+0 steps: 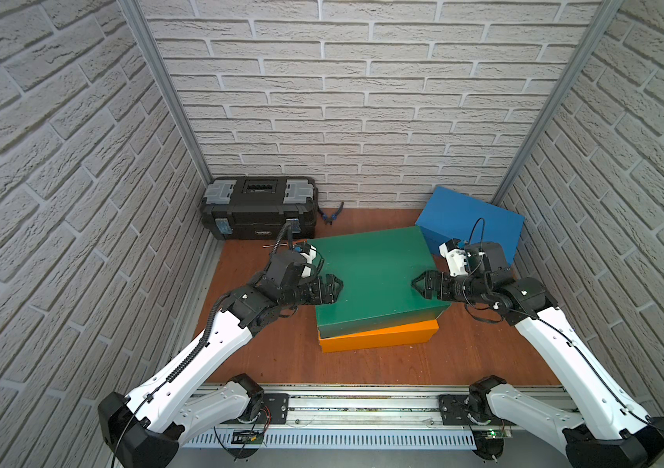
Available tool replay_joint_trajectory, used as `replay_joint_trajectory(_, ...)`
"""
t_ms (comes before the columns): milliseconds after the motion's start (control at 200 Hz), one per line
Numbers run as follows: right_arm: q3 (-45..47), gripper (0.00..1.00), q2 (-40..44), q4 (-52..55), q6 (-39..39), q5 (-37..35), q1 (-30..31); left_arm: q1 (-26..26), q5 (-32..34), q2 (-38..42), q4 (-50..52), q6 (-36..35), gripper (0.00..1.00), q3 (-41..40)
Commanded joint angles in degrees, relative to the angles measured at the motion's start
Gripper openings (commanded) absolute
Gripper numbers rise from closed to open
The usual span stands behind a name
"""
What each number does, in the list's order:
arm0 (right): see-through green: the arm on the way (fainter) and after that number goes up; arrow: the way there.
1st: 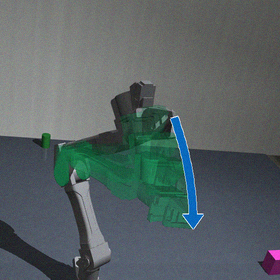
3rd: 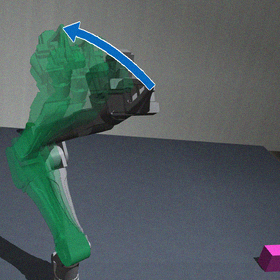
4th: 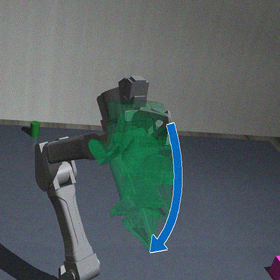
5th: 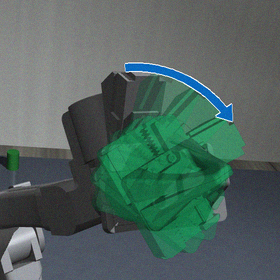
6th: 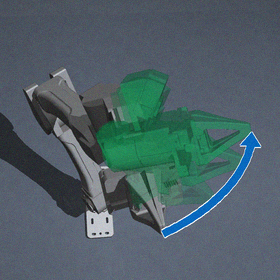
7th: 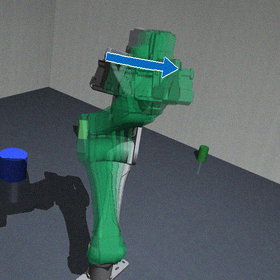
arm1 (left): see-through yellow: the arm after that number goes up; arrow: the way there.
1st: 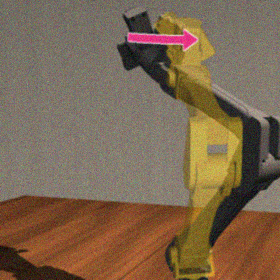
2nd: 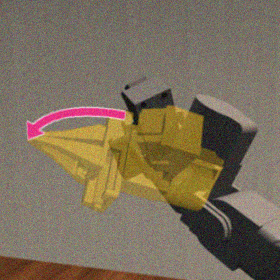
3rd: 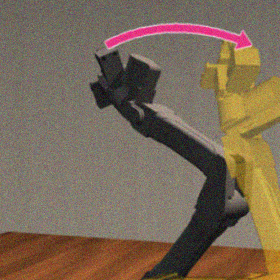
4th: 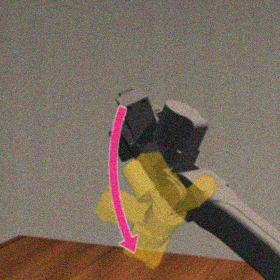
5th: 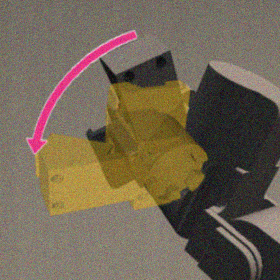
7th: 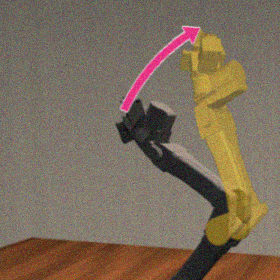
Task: Stack the shoeboxes
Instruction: Place the shoebox at the shoebox, then adjust the shoebox.
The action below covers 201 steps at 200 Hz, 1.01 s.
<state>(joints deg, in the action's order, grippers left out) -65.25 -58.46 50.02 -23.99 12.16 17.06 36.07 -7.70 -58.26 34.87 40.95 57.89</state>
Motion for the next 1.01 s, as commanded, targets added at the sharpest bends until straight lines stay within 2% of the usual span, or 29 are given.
replay_joint_trajectory(0, -2.65, 1.00, 1.73, -0.38, 3.38, -3.57, 0.09, -3.45, -1.99, 1.14, 1.57, -3.34, 0.98, 0.83)
replay_joint_trajectory(150, -3.36, 1.00, 1.30, 0.46, 4.93, -2.95, -0.66, -8.92, -4.69, 0.89, 3.15, -5.99, 0.98, 1.76)
replay_joint_trajectory(300, -3.38, 1.00, -1.74, -1.35, 5.63, -1.43, -1.85, -11.32, -6.75, -1.20, 3.11, -8.58, 0.98, 3.55)
replay_joint_trajectory(485, -3.14, 0.92, -6.65, -3.43, 4.57, 4.91, -2.00, -11.36, -8.70, -4.80, 0.85, -8.86, 0.98, 4.64)
replay_joint_trajectory(620, -1.07, 0.87, -6.72, -4.35, 2.30, 8.48, -1.98, -11.25, -9.37, -6.32, -0.21, -8.80, 0.98, 4.81)
replay_joint_trajectory(765, 3.35, 0.84, -2.84, -7.02, -1.32, 8.16, -1.84, -10.76, -10.49, -8.13, -1.03, -8.78, 0.98, 4.99)
replay_joint_trajectory(1000, 6.06, 0.82, 1.06, -7.95, -2.82, 5.94, -1.84, -9.21, -10.57, -8.91, -2.61, -8.25, 0.98, 4.16)
